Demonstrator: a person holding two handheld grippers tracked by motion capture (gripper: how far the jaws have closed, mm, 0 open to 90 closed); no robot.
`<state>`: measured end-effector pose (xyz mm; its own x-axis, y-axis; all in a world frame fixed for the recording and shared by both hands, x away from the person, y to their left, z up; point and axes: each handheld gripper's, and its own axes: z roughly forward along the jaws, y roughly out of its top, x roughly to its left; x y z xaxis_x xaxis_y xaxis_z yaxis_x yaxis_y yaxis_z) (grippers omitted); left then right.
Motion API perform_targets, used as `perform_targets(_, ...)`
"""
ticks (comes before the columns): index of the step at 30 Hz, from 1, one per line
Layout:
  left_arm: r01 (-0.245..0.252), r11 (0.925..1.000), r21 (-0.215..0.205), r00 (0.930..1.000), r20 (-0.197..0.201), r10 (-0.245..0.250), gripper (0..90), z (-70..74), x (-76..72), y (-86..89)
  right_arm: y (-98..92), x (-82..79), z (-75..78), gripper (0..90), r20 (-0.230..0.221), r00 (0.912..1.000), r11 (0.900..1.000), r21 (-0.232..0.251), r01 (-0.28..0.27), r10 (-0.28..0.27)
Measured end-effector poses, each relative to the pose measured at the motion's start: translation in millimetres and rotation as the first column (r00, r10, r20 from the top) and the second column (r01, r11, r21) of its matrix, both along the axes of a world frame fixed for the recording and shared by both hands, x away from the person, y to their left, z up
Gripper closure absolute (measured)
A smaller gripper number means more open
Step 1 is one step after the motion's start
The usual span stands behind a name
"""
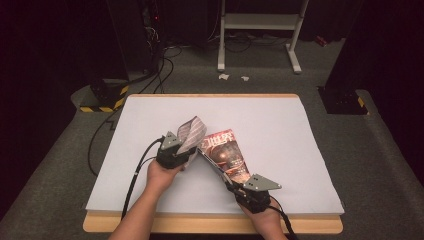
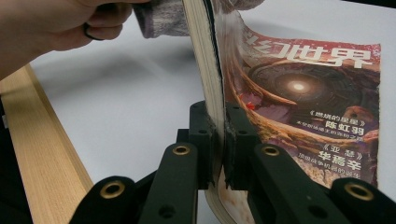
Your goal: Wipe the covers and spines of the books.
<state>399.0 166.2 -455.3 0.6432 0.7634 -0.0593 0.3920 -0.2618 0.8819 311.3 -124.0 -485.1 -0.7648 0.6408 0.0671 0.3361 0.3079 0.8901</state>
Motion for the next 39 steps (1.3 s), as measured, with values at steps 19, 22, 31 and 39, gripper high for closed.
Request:
perform_targets(19,0.211,0.9763,-0.048,0.9741,0.094,-0.206,73.0,30.8,-63.5,-39.0,0.3,1.2,-2.1,83.9,-0.005,1.0000,1.000,0.005,0.001,-0.001)
perform_targets(22,0.229,0.9721,-0.053,0.9695,0.102,-0.223,72.9,36.0,-67.3,-43.3,0.7,1.3,-2.4,83.9,-0.005,1.0000,1.000,0.005,0.001,-0.001)
perform_targets(31,0.250,0.9652,-0.076,0.9631,0.122,-0.240,72.7,46.5,-70.1,-49.9,1.9,1.4,-3.2,83.8,0.000,1.0000,1.000,0.000,-0.002,0.002)
perform_targets(39,0.211,0.9769,-0.034,0.9726,0.107,-0.206,72.7,35.8,-56.7,-49.8,2.5,1.7,-3.5,83.9,-0.009,1.0000,1.000,-0.002,0.000,0.000)
